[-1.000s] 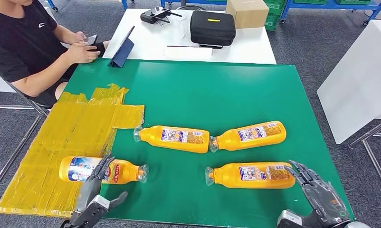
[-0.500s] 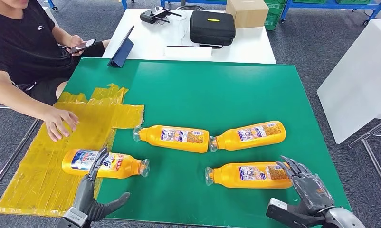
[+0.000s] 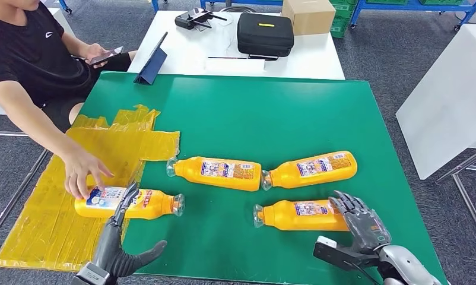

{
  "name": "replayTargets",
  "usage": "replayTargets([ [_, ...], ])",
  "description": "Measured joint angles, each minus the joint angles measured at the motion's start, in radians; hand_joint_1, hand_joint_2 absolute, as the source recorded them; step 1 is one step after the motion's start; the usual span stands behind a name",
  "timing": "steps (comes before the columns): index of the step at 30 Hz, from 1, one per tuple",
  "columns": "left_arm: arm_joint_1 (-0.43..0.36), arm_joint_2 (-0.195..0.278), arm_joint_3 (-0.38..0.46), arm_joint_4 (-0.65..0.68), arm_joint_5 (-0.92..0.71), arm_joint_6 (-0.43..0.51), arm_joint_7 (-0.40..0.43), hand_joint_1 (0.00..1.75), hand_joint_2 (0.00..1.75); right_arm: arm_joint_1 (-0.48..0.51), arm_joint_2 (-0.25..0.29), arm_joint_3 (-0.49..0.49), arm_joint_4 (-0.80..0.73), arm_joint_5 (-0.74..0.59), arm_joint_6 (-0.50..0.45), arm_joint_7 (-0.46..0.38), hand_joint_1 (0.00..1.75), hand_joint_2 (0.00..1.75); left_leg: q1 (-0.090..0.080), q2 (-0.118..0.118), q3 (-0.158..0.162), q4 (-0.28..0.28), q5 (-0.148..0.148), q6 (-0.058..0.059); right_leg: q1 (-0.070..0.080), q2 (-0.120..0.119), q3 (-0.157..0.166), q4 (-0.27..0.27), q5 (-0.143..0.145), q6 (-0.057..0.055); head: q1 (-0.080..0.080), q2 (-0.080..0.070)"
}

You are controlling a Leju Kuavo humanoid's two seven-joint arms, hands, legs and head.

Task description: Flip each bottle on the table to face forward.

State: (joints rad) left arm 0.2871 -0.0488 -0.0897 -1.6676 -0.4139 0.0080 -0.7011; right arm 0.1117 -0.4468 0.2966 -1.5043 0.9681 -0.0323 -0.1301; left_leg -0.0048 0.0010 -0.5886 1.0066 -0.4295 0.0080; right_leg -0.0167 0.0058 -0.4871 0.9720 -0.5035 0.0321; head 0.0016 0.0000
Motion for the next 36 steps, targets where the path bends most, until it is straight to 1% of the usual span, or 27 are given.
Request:
replayTargets([
  [4,0.002,0.001,-0.006,0.0,0.0,0.007,0.0,0.0,1.75,-0.029,0.023,0.029,0.046,0.034,-0.011,0.003,0.0,1.75,0.0,0.0,0.001,0.0,0.0,0.0,0.0,0.0,0.0,0.0,0.0,0.0,0.0,0.0],
  [6,0.004,0.001,-0.015,0.0,0.003,0.012,0.0,0.0,1.75,-0.044,0.033,0.046,0.07,0.053,-0.015,0.011,0.05,1.75,0.0,0.001,0.002,0.0,0.0,0.0,0.0,0.001,0.001,0.0,0.0,0.0,0.0,0.0],
  [8,0.004,0.003,-0.023,0.0,0.014,0.016,0.0,0.0,1.75,-0.057,0.034,0.066,0.093,0.068,-0.005,0.025,0.1,1.75,0.001,0.002,0.003,0.0,0.0,0.0,0.0,0.002,0.001,0.0,0.0,0.0,0.0,0.0],
  [10,0.003,0.005,-0.031,0.0,0.029,0.019,0.0,0.0,1.75,-0.069,0.025,0.086,0.114,0.071,0.012,0.033,0.1,1.75,0.001,0.003,0.004,0.0,-0.001,0.0,0.0,0.002,0.001,0.0,0.0,0.0,0.0,0.0],
  [11,0.002,0.007,-0.035,0.0,0.033,0.02,0.0,0.0,1.75,-0.075,0.018,0.094,0.123,0.069,0.018,0.034,0.44,1.75,0.001,0.003,0.005,0.0,-0.001,0.0,0.0,0.003,0.002,0.0,0.0,0.0,0.0,0.0],
  [14,0.0,0.011,-0.044,0.001,0.038,0.022,0.0,0.0,1.75,-0.089,0.004,0.111,0.141,0.063,0.022,0.031,1.67,1.75,0.001,0.003,0.006,0.0,0.0,0.0,0.001,0.003,0.003,0.0,0.0,0.0,0.0,0.0],
  [15,-0.001,0.012,-0.046,0.001,0.041,0.022,0.0,0.0,1.75,-0.093,0.0,0.116,0.146,0.061,0.026,0.033,1.75,1.75,0.002,0.003,0.006,0.0,0.0,0.0,0.001,0.003,0.003,0.0,0.001,0.0,0.0,0.0],
  [19,-0.017,0.017,-0.059,0.005,0.068,0.013,0.0,0.0,1.75,-0.119,-0.024,0.14,0.17,0.03,0.063,0.05,1.75,1.75,0.003,0.003,0.009,0.0,0.002,0.003,0.0,0.002,0.006,-0.002,0.002,0.001,0.0,0.0],
  [24,-0.045,0.017,-0.074,0.026,0.104,-0.031,0.0,0.0,1.75,-0.132,-0.064,0.168,0.189,-0.055,0.068,0.075,1.75,1.75,0.005,-0.001,0.014,0.0,0.002,0.004,0.001,-0.002,0.016,-0.008,0.002,0.001,0.0,0.0],
  [27,-0.052,0.005,-0.07,0.036,0.166,-0.111,0.012,0.0,1.75,-0.131,-0.083,0.182,0.189,-0.115,0.065,0.1,1.75,1.75,0.006,-0.002,0.015,0.0,0.002,0.004,0.002,-0.003,0.019,-0.011,0.002,0.003,0.0,0.0],
  [30,-0.054,-0.023,-0.055,0.038,0.259,-0.21,0.041,0.0,1.75,-0.128,-0.083,0.188,0.189,-0.15,0.047,0.112,1.75,1.75,0.007,-0.002,0.015,0.0,0.002,0.004,0.003,-0.003,0.021,-0.015,0.004,0.005,0.001,0.0],
  [32,-0.05,-0.046,-0.04,0.037,0.334,-0.27,0.069,0.0,1.75,-0.118,-0.068,0.189,0.189,-0.168,0.003,0.101,1.75,1.75,0.007,-0.002,0.015,0.0,0.001,0.005,0.004,-0.003,0.023,-0.016,0.005,0.006,0.001,0.0],
  [33,-0.045,-0.06,-0.031,0.035,0.384,-0.304,0.091,0.0,1.75,-0.113,-0.049,0.185,0.187,-0.178,-0.028,0.081,1.75,1.75,0.007,-0.002,0.014,0.0,0.001,0.006,0.005,-0.003,0.023,-0.016,0.005,0.006,0.001,0.0],
  [34,-0.037,-0.077,-0.021,0.032,0.438,-0.338,0.114,0.0,1.75,-0.107,-0.022,0.179,0.183,-0.191,-0.054,0.051,1.75,1.75,0.007,-0.001,0.014,0.0,0.001,0.006,0.005,-0.002,0.023,-0.017,0.006,0.006,0.001,0.0],
  [36,-0.019,-0.116,-0.003,0.022,0.557,-0.407,0.172,0.0,1.75,-0.091,0.059,0.163,0.16,-0.239,-0.075,-0.035,1.75,1.75,0.007,0.004,0.013,0.0,0.0,0.005,0.006,0.003,0.022,-0.017,0.007,0.006,0.001,0.0],
])
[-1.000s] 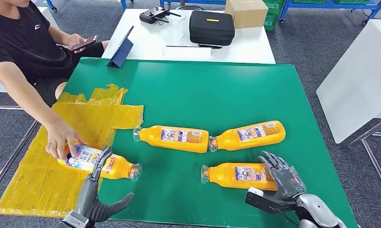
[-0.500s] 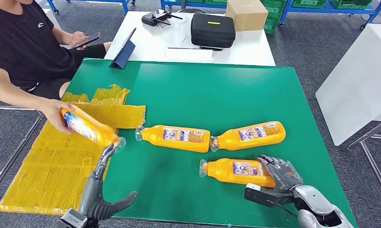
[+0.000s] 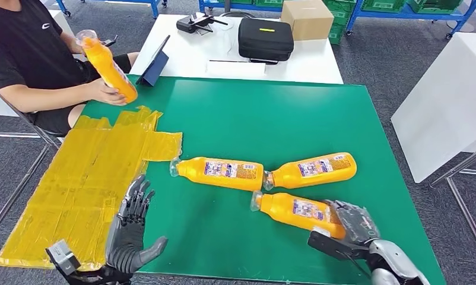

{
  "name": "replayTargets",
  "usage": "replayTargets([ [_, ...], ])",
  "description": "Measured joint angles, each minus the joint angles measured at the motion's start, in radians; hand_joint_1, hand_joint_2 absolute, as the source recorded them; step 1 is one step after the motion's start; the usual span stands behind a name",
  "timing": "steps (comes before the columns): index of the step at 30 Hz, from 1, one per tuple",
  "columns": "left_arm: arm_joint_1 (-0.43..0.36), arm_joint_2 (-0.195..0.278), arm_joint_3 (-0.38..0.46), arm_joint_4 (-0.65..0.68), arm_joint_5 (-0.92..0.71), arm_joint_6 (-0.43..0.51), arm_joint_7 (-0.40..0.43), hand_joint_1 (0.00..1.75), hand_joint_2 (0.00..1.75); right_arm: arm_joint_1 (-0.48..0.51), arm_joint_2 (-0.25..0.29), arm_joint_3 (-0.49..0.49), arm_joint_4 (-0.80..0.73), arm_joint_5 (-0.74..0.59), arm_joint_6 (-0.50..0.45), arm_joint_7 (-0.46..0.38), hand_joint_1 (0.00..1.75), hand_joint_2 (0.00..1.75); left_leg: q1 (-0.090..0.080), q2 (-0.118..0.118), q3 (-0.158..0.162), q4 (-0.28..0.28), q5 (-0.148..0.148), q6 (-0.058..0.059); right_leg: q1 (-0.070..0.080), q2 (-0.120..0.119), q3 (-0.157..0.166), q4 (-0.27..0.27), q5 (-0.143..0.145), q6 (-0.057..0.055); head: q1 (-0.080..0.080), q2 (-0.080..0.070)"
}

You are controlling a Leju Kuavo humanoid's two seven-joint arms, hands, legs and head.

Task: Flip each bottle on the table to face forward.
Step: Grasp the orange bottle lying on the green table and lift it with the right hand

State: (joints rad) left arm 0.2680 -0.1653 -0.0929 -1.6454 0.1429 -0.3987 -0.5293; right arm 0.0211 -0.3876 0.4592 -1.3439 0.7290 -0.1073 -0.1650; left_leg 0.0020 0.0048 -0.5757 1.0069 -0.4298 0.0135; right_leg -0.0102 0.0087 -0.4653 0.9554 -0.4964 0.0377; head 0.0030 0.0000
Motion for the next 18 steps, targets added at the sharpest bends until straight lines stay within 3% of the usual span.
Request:
replayTargets([
  [5,0.015,-0.093,0.016,-0.004,0.182,-0.083,0.091,0.0,1.75,0.063,0.245,-0.001,-0.097,-0.116,0.034,-0.116,1.75,1.75,0.001,-0.003,-0.006,0.0,0.003,0.001,0.001,-0.004,-0.007,0.001,0.0,-0.001,-0.002,0.0],
  [8,0.014,-0.129,0.018,0.004,0.224,-0.095,0.114,0.0,1.75,0.07,0.347,-0.001,-0.137,-0.164,0.052,-0.15,1.75,1.75,0.003,-0.008,-0.01,-0.001,0.004,0.0,0.003,-0.008,-0.009,0.001,-0.001,-0.002,-0.001,0.0],
  [13,0.003,-0.158,0.013,0.031,0.197,-0.059,0.125,0.0,1.75,0.071,0.453,0.003,-0.163,-0.21,0.087,-0.179,1.75,1.75,0.003,-0.008,-0.015,-0.001,0.004,0.0,0.003,-0.008,-0.013,0.002,-0.001,-0.003,-0.001,0.0],
  [18,-0.01,-0.163,-0.003,0.074,0.162,-0.044,0.112,0.0,1.75,0.069,0.512,0.014,-0.163,-0.225,0.096,-0.184,1.75,1.75,0.003,-0.008,-0.017,-0.001,0.004,0.0,0.002,-0.008,-0.015,0.001,-0.001,-0.003,-0.001,0.0],
])
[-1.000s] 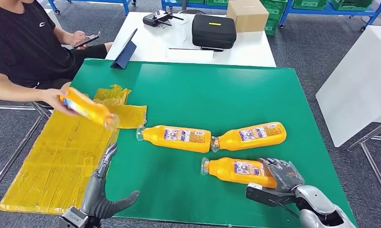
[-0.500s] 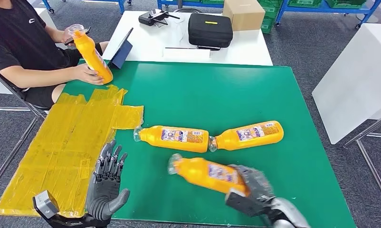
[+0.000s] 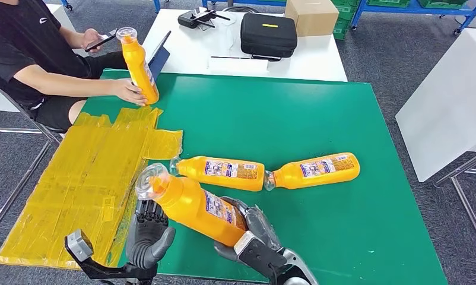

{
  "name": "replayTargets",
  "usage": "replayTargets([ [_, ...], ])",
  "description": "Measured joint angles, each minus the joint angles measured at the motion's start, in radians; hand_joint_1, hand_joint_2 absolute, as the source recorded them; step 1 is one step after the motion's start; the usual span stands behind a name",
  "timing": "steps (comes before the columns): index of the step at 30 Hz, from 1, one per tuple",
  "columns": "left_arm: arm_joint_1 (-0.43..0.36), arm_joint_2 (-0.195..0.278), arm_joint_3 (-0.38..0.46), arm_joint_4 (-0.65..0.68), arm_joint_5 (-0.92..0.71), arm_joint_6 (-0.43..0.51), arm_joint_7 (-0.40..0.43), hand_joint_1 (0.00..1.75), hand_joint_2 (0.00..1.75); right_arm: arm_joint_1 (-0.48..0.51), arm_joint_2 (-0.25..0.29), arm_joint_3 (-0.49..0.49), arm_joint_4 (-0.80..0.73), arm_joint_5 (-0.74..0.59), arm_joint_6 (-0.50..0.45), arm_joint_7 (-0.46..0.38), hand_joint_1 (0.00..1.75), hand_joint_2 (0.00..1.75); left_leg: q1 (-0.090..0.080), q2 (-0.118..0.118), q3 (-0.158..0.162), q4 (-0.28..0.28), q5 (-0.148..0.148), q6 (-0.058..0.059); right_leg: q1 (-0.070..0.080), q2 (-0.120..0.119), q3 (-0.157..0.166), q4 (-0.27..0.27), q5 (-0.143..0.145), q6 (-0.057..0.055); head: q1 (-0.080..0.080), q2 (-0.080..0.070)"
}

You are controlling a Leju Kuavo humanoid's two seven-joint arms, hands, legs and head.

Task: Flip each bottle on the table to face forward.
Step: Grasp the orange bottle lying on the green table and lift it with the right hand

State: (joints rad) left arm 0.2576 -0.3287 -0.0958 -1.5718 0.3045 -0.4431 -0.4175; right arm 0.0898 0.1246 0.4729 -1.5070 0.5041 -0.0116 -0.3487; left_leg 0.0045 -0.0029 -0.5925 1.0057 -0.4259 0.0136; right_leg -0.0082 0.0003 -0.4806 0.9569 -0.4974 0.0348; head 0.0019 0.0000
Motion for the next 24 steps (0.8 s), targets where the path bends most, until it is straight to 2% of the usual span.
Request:
replayTargets([
  [6,-0.008,0.0,-0.021,0.022,-0.023,0.004,-0.007,0.0,1.75,-0.007,0.028,0.001,0.002,-0.005,0.006,0.0,1.75,1.75,0.0,0.0,0.0,0.0,0.0,0.0,0.0,0.0,0.0,0.0,0.0,0.0,0.0,0.0],
  [16,-0.017,0.003,-0.037,0.04,-0.041,0.005,-0.015,0.0,1.75,-0.011,0.037,0.001,0.008,-0.007,0.008,0.0,1.75,1.75,0.0,0.0,-0.002,0.0,0.0,0.0,0.0,0.0,-0.002,0.0,0.0,0.0,0.0,0.0],
  [24,-0.044,0.04,-0.13,0.062,-0.136,0.028,-0.084,0.0,1.75,-0.032,0.037,0.018,0.054,0.002,0.031,0.014,1.75,1.75,0.0,0.0,-0.002,0.0,0.0,0.0,0.0,0.0,-0.002,0.0,0.0,0.0,0.0,0.0],
])
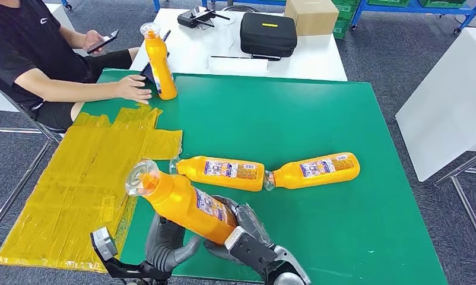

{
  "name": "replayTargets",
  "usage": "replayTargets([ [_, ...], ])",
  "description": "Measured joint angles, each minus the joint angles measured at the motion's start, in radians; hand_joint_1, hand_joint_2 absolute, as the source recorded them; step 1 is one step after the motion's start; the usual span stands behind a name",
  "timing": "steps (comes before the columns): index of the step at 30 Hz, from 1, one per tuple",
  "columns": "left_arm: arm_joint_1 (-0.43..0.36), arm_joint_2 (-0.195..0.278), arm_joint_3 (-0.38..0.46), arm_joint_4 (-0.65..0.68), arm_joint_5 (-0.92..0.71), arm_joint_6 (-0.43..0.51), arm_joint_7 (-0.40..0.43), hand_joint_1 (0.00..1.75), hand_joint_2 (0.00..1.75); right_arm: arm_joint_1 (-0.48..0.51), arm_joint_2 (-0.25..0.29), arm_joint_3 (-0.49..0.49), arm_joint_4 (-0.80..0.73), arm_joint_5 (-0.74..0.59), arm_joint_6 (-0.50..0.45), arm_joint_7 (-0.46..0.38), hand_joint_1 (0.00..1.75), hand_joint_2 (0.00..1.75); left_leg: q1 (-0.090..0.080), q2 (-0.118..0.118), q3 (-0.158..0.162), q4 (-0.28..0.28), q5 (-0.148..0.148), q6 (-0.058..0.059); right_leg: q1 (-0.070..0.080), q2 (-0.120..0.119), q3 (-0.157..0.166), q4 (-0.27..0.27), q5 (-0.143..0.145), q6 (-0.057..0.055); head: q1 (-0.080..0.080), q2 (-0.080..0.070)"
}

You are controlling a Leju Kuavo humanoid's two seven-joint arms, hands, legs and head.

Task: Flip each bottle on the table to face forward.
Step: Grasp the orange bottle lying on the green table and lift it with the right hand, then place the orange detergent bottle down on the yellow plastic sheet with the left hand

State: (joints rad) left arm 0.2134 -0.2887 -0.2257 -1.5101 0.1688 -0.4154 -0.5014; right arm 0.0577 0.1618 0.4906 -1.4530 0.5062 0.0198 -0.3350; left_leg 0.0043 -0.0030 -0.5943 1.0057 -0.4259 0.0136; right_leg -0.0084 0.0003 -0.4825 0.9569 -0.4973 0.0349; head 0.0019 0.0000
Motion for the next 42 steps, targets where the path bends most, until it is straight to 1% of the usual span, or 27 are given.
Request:
replayTargets([
  [4,-0.018,0.025,-0.054,0.014,-0.016,0.022,-0.028,0.0,1.75,-0.009,0.0,0.025,0.036,0.019,0.0,0.004,1.75,1.75,0.0,0.0,0.0,0.0,0.0,0.0,0.0,0.0,0.0,0.0,0.0,0.0,0.0,0.0],
  [10,-0.03,0.053,-0.081,0.034,-0.021,0.035,-0.042,0.0,1.75,-0.026,0.0,0.058,0.078,0.039,0.006,0.005,1.75,1.75,0.0,0.0,-0.001,0.0,0.0,0.0,0.0,0.0,-0.001,0.0,0.0,0.0,0.0,0.0],
  [17,-0.034,0.099,-0.104,0.066,-0.045,0.042,-0.082,0.01,1.75,-0.065,0.007,0.161,0.172,0.07,0.01,0.004,1.75,1.75,0.0,0.001,-0.001,0.0,0.0,0.0,0.0,0.0,-0.001,0.0,0.0,0.0,0.0,0.0],
  [21,-0.033,0.123,-0.105,0.08,-0.047,0.053,-0.094,1.75,1.75,-0.08,0.005,0.207,0.206,0.072,0.009,0.009,1.75,1.75,0.0,0.001,-0.001,0.0,0.0,0.0,0.0,0.0,-0.002,0.0,0.0,0.0,0.0,0.0],
  [28,-0.029,0.141,-0.108,0.09,-0.074,0.084,-0.098,1.75,1.75,-0.103,-0.005,0.243,0.239,0.071,0.002,0.023,1.75,1.75,0.0,0.001,-0.001,0.0,0.0,0.0,0.0,0.0,-0.002,0.0,0.0,0.0,0.0,0.0],
  [42,-0.024,0.141,-0.108,0.096,-0.106,0.124,-0.098,1.75,1.75,-0.106,-0.011,0.27,0.261,0.068,-0.009,0.038,1.75,1.75,0.0,0.001,-0.001,0.0,0.0,0.0,0.0,0.0,-0.003,0.0,0.0,0.0,0.0,0.0],
])
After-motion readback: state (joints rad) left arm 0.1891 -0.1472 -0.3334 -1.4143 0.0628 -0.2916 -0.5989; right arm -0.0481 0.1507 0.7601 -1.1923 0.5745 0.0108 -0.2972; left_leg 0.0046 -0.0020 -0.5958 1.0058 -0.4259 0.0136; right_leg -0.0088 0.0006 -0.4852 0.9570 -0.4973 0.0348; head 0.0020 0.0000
